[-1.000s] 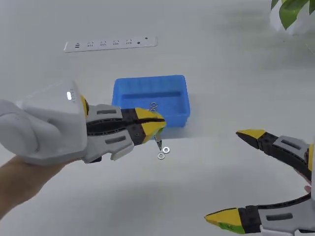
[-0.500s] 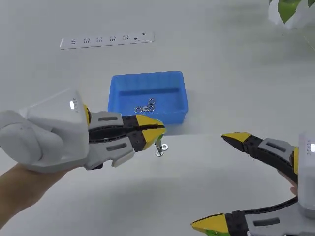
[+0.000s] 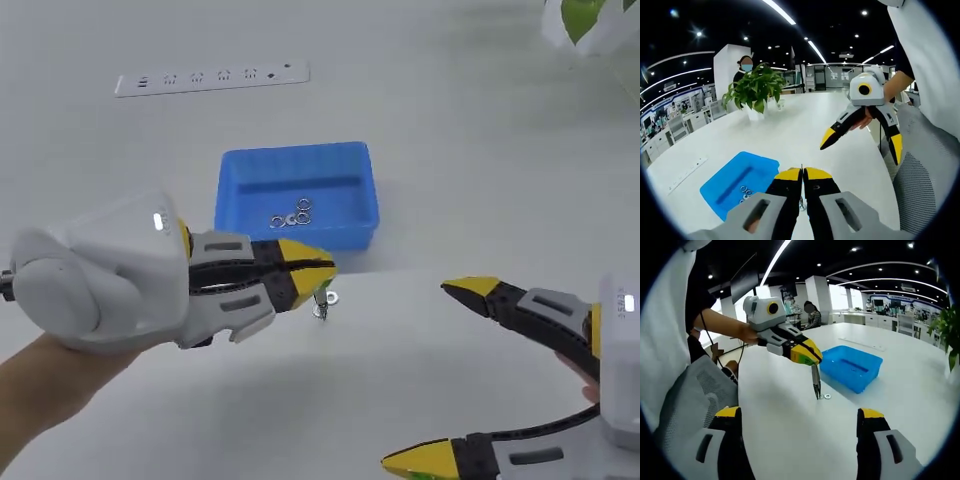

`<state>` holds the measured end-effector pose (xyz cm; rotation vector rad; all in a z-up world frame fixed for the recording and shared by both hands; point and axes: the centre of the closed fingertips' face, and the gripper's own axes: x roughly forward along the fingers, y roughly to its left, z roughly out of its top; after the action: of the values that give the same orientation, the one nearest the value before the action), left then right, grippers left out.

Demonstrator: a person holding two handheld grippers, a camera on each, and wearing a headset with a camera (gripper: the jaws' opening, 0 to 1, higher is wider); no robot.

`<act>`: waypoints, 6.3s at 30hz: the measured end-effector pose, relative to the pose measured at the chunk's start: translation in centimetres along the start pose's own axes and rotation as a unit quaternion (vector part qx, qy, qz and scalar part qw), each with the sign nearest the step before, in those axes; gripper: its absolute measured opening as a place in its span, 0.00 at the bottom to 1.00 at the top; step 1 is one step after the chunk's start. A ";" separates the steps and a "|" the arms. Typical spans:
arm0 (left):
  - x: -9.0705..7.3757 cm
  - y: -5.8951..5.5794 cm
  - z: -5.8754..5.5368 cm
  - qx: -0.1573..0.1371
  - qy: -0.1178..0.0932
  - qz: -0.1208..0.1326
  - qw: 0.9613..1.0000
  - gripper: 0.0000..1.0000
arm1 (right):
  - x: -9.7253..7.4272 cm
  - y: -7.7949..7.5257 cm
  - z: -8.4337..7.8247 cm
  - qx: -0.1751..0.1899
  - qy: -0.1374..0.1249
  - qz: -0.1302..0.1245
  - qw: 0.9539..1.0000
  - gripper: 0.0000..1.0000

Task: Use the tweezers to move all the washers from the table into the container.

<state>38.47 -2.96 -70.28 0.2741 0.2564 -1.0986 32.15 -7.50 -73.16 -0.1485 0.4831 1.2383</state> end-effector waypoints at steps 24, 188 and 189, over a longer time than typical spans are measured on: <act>-0.5 0.0 -0.3 -0.028 0.008 -0.003 1.000 0.05 | 2.8 0.2 0.2 -0.016 0.008 0.033 0.999 0.86; -10.9 5.5 0.3 -0.200 -0.066 0.223 0.952 0.94 | 15.3 -11.7 9.3 -0.198 0.017 0.089 0.976 0.08; -10.4 6.0 0.5 -0.195 -0.067 0.216 0.954 0.93 | 15.2 -11.7 9.4 -0.198 0.016 0.089 0.976 0.08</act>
<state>39.40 8.14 -65.77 -0.0994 0.2704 -0.6112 49.23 5.25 -73.06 -0.4714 0.2756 1.5012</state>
